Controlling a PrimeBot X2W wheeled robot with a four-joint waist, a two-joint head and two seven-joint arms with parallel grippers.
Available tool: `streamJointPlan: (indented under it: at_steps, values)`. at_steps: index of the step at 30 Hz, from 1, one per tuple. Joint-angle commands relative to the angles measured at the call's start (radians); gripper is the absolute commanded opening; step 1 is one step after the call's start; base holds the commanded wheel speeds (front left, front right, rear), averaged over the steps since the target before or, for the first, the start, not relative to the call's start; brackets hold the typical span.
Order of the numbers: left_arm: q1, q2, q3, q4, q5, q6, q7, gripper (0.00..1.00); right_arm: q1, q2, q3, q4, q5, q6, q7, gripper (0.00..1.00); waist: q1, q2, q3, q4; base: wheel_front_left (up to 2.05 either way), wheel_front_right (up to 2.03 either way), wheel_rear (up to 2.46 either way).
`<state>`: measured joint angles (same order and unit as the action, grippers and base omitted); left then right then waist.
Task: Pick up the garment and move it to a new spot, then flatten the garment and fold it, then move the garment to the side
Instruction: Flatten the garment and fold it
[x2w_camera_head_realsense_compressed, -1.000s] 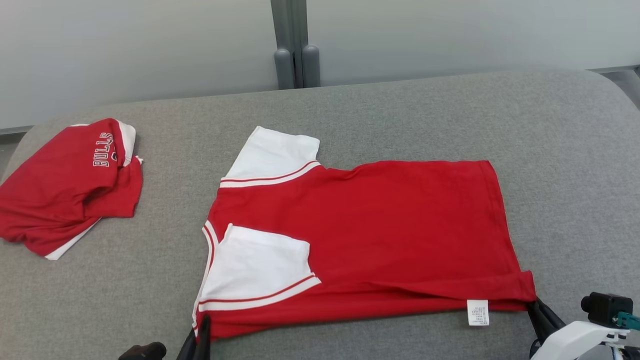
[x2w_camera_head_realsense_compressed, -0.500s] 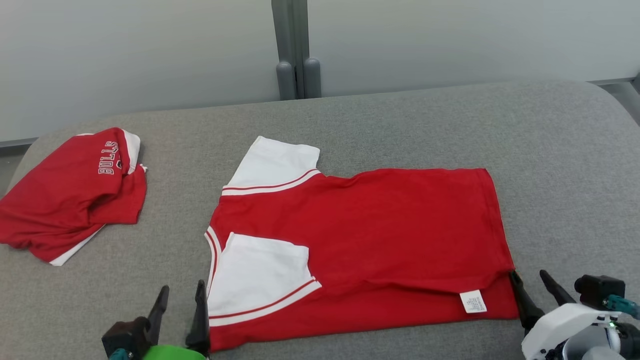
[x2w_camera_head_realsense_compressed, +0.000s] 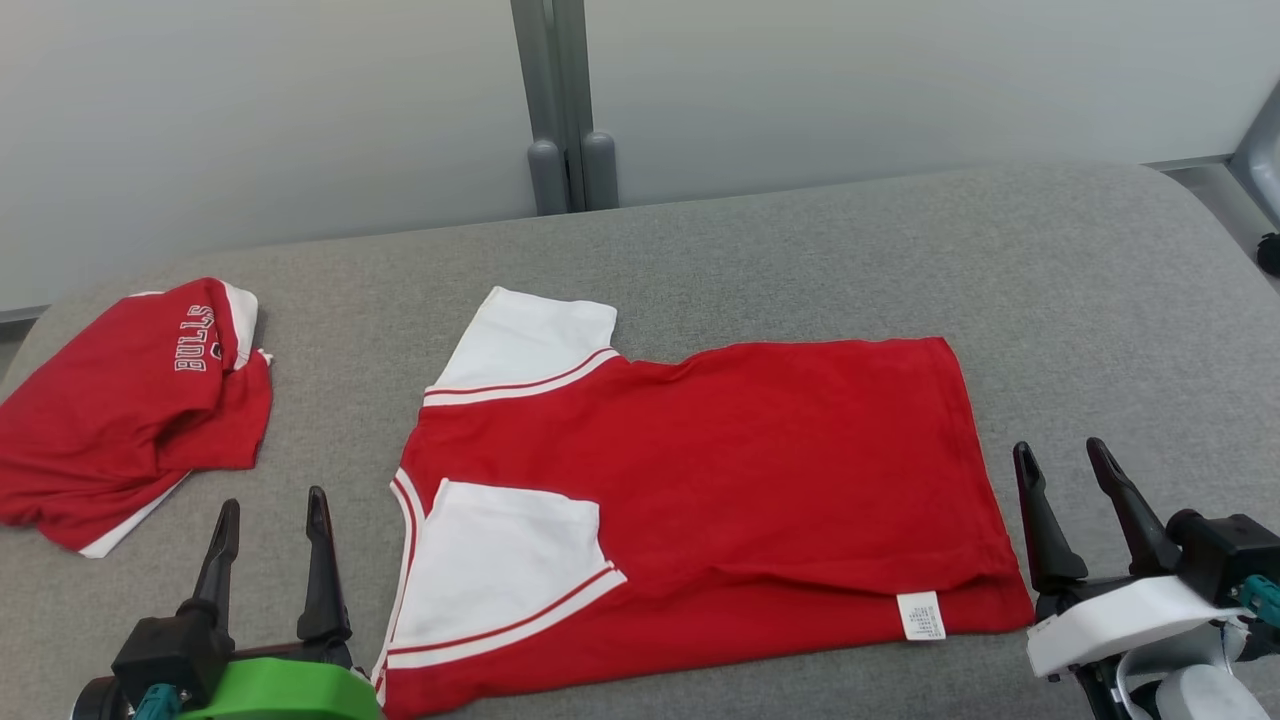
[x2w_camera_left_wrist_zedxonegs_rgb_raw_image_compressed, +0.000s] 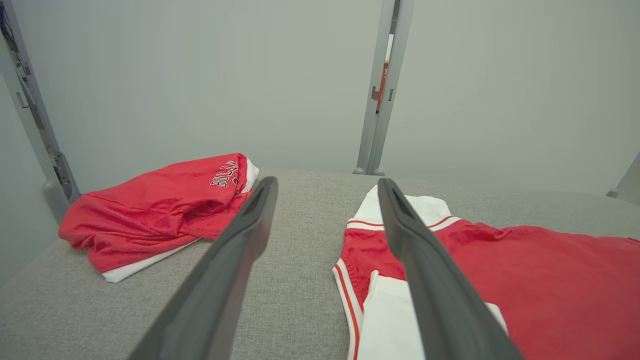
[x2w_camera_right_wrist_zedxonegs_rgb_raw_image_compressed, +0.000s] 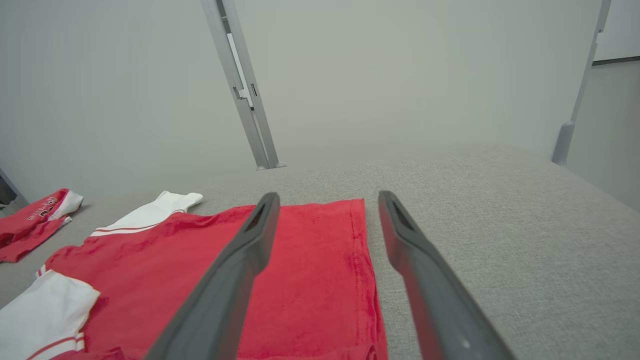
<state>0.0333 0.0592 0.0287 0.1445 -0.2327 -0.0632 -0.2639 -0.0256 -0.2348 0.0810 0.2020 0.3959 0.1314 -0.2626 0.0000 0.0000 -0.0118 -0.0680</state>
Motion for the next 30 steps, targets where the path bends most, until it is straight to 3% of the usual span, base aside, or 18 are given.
streamJointPlan:
  at_steps: [1, 12, 30]
  values:
    - [0.015, 0.001, 0.004, -0.010, 0.020, -0.008, 0.000, 1.00, 0.023, 0.009, -0.013, -0.031, -0.020, -0.001, -0.003, 1.00, 0.0000, 0.0000, -0.004, -0.003, 0.00, 0.00, 0.00]
    - [0.048, -0.001, 0.030, -0.054, 0.091, -0.011, 0.000, 1.00, 0.106, 0.047, -0.041, -0.190, -0.112, -0.001, -0.003, 1.00, 0.0000, 0.0000, -0.014, -0.008, 0.00, 0.00, 0.00]
    - [0.084, -0.006, 0.066, -0.033, 0.069, -0.026, 0.000, 1.00, 0.130, 0.054, -0.023, -0.149, -0.104, -0.001, -0.003, 1.00, 0.0000, 0.0000, -0.016, 0.021, 0.00, 0.00, 0.00]
